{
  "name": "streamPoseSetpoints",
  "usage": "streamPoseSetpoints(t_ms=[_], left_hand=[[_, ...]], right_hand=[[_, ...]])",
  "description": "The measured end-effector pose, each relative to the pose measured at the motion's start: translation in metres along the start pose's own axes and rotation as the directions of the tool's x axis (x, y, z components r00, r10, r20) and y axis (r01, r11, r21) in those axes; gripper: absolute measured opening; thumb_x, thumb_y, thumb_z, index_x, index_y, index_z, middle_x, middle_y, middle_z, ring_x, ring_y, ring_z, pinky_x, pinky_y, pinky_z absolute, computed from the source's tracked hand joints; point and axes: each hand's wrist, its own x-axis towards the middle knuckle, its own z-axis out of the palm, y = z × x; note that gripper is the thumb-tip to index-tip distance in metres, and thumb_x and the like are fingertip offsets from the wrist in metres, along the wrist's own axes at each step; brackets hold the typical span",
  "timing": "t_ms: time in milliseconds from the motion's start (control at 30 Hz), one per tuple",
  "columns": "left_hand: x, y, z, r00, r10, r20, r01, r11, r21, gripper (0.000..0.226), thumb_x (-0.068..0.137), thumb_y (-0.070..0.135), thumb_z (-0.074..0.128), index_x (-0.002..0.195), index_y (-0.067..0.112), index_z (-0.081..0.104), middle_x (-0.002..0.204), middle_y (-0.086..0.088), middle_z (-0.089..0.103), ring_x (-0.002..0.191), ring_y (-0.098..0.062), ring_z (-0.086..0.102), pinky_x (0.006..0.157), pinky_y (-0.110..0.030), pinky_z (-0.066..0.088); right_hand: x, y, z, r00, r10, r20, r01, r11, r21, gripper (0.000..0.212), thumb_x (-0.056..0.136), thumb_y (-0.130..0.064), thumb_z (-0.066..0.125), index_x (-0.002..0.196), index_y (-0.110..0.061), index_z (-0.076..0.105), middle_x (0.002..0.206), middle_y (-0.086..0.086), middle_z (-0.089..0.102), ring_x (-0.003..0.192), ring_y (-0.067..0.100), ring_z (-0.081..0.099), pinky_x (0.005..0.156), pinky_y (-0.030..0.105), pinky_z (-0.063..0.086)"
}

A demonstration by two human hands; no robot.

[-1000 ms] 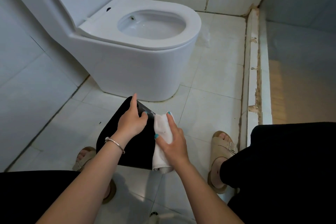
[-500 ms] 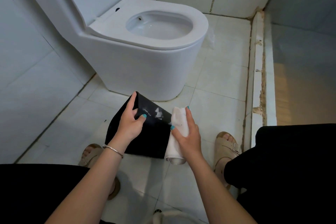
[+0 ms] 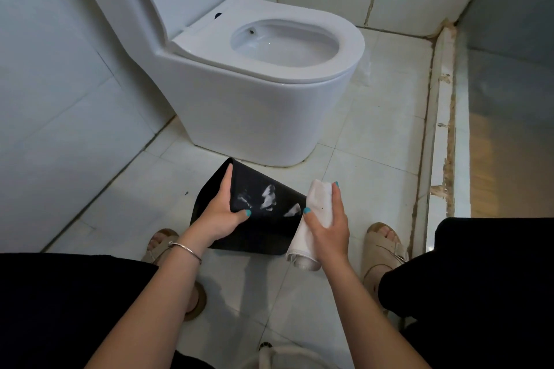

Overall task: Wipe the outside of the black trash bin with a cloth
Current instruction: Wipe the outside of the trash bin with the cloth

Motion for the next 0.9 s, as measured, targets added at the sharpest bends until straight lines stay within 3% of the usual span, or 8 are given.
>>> streamPoseSetpoints(t_ms=[67, 233, 400, 700, 900], left_hand=[[0.001, -0.002, 0.002, 1.0, 0.012, -0.026, -0.012, 1.0, -0.022, 0.107, 0.085, 0.0, 0.067, 0.15, 0.048, -0.002, 0.143, 0.005, 0.039, 0.126, -0.021, 0.046, 0.108, -0.043, 0.041], [0.002, -0.008, 0.021, 0.992, 0.049, -0.116, -0.066, 0.988, -0.141, 0.103, 0.085, -0.008, 0.064, 0.153, 0.041, 0.005, 0.14, 0.011, 0.039, 0.12, -0.008, 0.045, 0.094, -0.019, 0.042], [0.008, -0.02, 0.035, 0.987, -0.012, -0.161, -0.035, 0.959, -0.283, 0.105, 0.082, -0.008, 0.067, 0.15, 0.048, 0.011, 0.146, 0.007, 0.042, 0.129, -0.015, 0.045, 0.108, -0.037, 0.041], [0.005, -0.04, 0.039, 0.993, -0.094, -0.068, 0.064, 0.935, -0.348, 0.1, 0.084, -0.01, 0.065, 0.152, 0.04, 0.012, 0.135, 0.004, 0.046, 0.123, -0.017, 0.045, 0.104, -0.037, 0.044], [0.0, -0.051, 0.039, 0.993, -0.08, -0.089, 0.043, 0.935, -0.353, 0.1, 0.084, -0.011, 0.065, 0.153, 0.034, 0.007, 0.132, 0.004, 0.041, 0.12, -0.015, 0.044, 0.093, -0.026, 0.044]], right_hand=[[0.0, 0.0, -0.001, 1.0, -0.006, -0.002, 0.006, 1.0, 0.006, 0.081, 0.086, -0.029, 0.068, 0.145, -0.055, 0.02, 0.117, -0.002, 0.043, 0.097, 0.017, 0.049, 0.087, 0.035, 0.046], [0.003, -0.005, -0.008, 0.998, -0.036, -0.044, 0.037, 0.999, 0.031, 0.08, 0.086, -0.025, 0.068, 0.146, -0.051, 0.023, 0.114, -0.007, 0.041, 0.096, 0.011, 0.046, 0.087, 0.029, 0.04], [0.006, -0.007, -0.018, 0.994, 0.012, -0.111, -0.002, 0.996, 0.091, 0.079, 0.086, -0.022, 0.068, 0.146, -0.049, 0.025, 0.108, -0.012, 0.041, 0.092, 0.004, 0.045, 0.088, 0.024, 0.035], [0.002, -0.008, -0.015, 0.996, 0.016, -0.083, -0.01, 0.997, 0.076, 0.079, 0.086, -0.022, 0.069, 0.147, -0.048, 0.026, 0.107, -0.013, 0.042, 0.091, 0.003, 0.047, 0.089, 0.024, 0.036], [-0.004, -0.006, -0.012, 0.999, 0.004, -0.045, -0.003, 1.0, 0.026, 0.08, 0.085, -0.022, 0.069, 0.145, -0.051, 0.026, 0.108, -0.009, 0.041, 0.089, 0.003, 0.048, 0.089, 0.024, 0.036]])
